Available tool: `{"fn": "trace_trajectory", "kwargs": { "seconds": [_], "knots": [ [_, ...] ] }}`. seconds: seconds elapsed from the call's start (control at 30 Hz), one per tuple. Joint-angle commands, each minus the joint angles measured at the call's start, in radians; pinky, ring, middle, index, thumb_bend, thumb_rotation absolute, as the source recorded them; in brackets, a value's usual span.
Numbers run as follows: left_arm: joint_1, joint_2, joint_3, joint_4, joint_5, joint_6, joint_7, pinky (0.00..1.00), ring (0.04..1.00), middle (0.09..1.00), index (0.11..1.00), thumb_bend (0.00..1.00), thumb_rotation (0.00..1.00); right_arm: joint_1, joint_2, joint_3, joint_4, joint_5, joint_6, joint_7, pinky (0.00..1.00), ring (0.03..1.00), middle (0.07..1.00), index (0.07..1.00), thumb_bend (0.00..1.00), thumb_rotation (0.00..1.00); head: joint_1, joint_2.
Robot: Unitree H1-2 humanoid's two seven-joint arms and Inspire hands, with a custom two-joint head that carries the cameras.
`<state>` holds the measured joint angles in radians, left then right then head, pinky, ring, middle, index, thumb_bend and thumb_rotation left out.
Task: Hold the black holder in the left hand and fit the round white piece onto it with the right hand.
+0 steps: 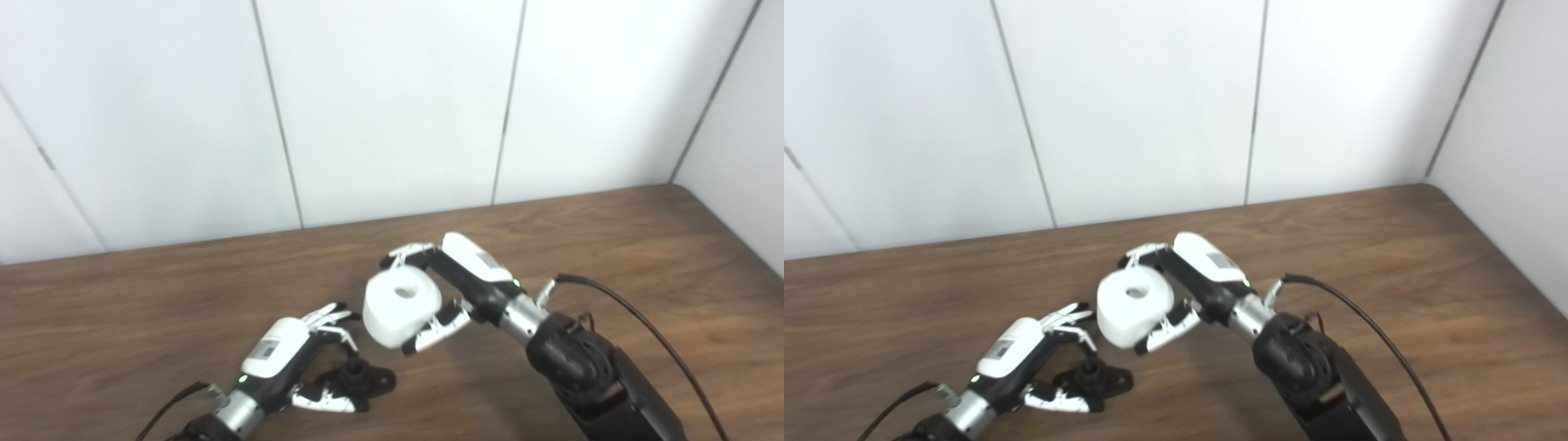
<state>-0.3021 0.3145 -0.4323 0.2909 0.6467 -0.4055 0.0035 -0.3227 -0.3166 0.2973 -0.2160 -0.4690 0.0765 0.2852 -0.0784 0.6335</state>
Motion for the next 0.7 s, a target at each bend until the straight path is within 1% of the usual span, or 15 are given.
{"fn": "trace_trajectory", "kwargs": {
  "seconds": [0.0,0.07,0.13,0.27,0.43,0.67],
  "knots": [
    [0.089,-0.035,-0.042,0.067,0.040,0.066,-0.028,0.88,0.947,0.870,0.480,0.52,0.06,-0.024,0.014,-0.001,-0.049,0.017,-0.010,0.008,0.66,0.783,0.771,0.481,0.52,0.13,0.003,0.002],
    [0.088,-0.039,-0.043,0.065,0.039,0.073,-0.034,0.88,0.954,0.875,0.480,0.52,0.06,-0.020,0.024,0.007,-0.055,0.013,-0.012,0.023,0.68,0.795,0.774,0.481,0.52,0.13,0.012,0.006],
    [0.086,-0.043,-0.043,0.063,0.036,0.082,-0.041,0.90,0.961,0.879,0.480,0.52,0.06,-0.018,0.031,0.015,-0.059,0.010,-0.016,0.035,0.69,0.786,0.773,0.481,0.52,0.13,0.021,0.010],
    [0.083,-0.053,-0.048,0.061,0.040,0.094,-0.043,0.91,0.965,0.882,0.480,0.52,0.06,-0.019,0.037,0.033,-0.044,0.008,-0.021,0.054,0.67,0.779,0.775,0.481,0.52,0.13,0.035,0.015],
    [0.081,-0.063,-0.049,0.072,0.031,0.077,-0.032,0.92,0.963,0.877,0.480,0.52,0.06,-0.017,0.045,0.051,-0.015,-0.011,-0.029,0.061,0.64,0.761,0.773,0.481,0.52,0.13,0.051,0.021],
    [0.080,-0.068,-0.051,0.077,0.033,0.077,-0.030,0.92,0.972,0.877,0.480,0.52,0.06,-0.029,0.066,0.067,0.020,-0.018,-0.034,0.063,0.65,0.759,0.776,0.481,0.52,0.13,0.061,0.026]
  ]
}}
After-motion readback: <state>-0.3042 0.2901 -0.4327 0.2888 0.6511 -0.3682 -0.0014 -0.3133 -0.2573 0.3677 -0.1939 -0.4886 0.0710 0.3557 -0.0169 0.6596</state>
